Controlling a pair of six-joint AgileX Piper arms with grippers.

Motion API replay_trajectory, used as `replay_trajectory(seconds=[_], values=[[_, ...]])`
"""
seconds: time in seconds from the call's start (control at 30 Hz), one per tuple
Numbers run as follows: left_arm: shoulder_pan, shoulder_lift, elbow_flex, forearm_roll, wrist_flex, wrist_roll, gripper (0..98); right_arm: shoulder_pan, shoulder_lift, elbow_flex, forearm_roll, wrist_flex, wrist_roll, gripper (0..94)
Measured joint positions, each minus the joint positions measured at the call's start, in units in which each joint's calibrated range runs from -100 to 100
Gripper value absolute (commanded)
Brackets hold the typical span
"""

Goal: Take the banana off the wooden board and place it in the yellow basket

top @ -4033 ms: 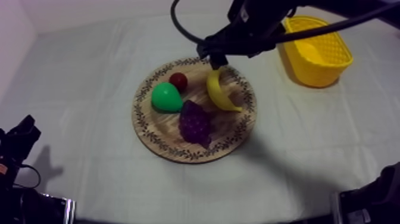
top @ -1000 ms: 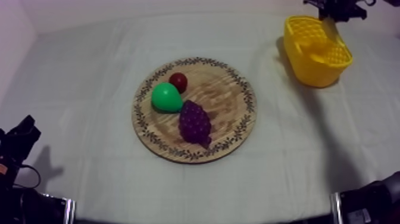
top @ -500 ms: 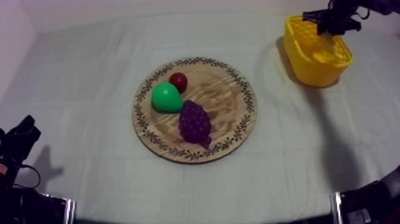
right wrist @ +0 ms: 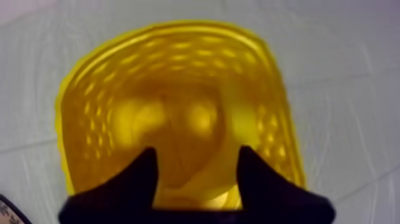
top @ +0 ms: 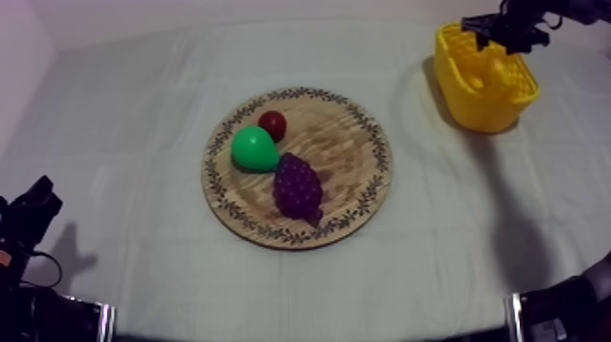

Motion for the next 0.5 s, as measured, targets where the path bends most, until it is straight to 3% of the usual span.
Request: replay_trajectory(seconds=[0.2, 0.5], values=[[0.0, 0.0, 0.0, 0.0, 0.0, 0.0, 0.1, 2.59, -9.73, 8.66, 0.74, -11.44, -1.02, 9.8], [0.0, 0.0, 0.0, 0.0, 0.0, 0.0, 0.1, 5.8, -31.7, 28.31, -1.81, -28.64, -1.93, 6.0]])
